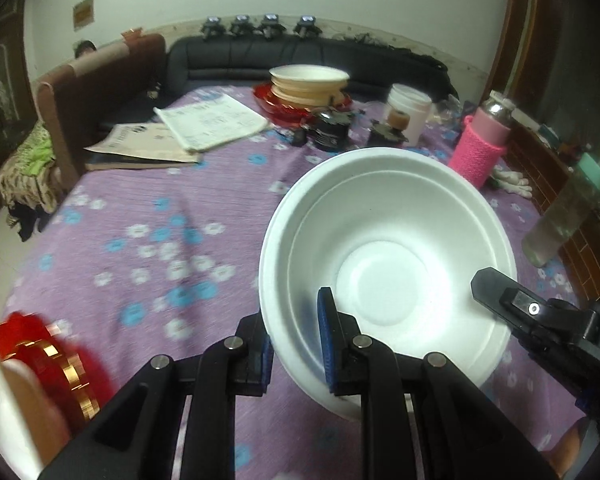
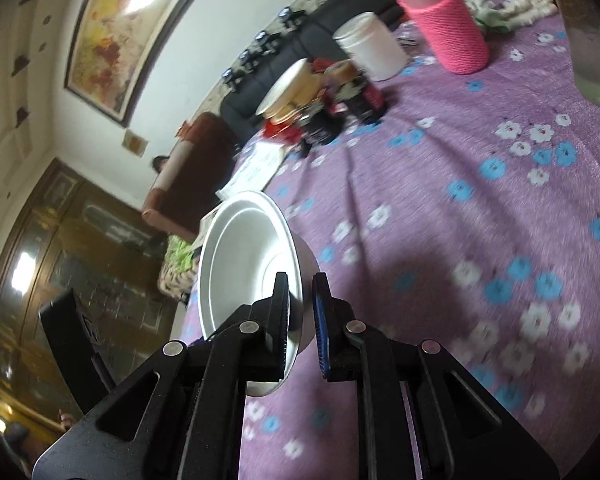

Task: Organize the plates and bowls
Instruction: 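Lift the white foam bowl with both grippers and carry it toward the red stack, then lower the white foam bowl into the white bowl on the red stack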

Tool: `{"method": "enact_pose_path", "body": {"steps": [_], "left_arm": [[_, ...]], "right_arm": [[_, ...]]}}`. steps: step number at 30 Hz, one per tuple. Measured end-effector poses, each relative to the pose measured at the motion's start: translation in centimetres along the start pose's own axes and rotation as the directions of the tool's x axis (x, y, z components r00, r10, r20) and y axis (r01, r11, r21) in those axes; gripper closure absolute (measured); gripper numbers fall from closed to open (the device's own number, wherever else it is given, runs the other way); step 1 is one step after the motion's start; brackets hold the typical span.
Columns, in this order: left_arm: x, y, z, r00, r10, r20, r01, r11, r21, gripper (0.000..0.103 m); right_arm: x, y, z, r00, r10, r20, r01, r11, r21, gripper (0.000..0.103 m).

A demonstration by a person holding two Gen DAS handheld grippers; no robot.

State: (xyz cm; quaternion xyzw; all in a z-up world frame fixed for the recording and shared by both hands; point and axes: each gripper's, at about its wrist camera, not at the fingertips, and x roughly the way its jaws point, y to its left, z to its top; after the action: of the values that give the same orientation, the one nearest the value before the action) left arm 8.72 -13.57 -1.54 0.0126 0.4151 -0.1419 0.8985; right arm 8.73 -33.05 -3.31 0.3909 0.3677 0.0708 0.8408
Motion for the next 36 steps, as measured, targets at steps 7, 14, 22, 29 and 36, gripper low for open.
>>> {"method": "enact_pose_path", "body": {"steps": [7,14,22,29,36], "left_arm": [[-7.3,4.0,-2.0,0.993,0.069,0.095,-0.067,0.997,-0.026,0.084],[-12.5,8.6,-3.9,0.976,0.154,0.151,-0.144,0.987,-0.078,0.083],[-15.3,13.2,-6.4,0.955,0.249,0.159,-0.228,0.964,-0.140,0.083],[-14.4,16.3,-7.9,0.953,0.287,0.098,-0.264,0.945,-0.193,0.083],[-13.2,18.5,-8.9,0.951,0.303,0.054,-0.285,0.933,-0.222,0.083]], "right_arm": [[-2.1,6.2,-3.8,0.996,0.086,-0.025,-0.088,0.989,-0.115,0.090],[-2.5,12.1,-7.6,0.985,0.153,-0.076,-0.167,0.958,-0.233,0.090],[0.2,17.1,-12.3,0.969,0.173,-0.175,-0.224,0.915,-0.335,0.090],[3.3,19.1,-15.7,0.962,0.129,-0.239,-0.219,0.889,-0.402,0.090],[6.1,19.6,-17.9,0.960,0.070,-0.272,-0.187,0.881,-0.435,0.090]]}}
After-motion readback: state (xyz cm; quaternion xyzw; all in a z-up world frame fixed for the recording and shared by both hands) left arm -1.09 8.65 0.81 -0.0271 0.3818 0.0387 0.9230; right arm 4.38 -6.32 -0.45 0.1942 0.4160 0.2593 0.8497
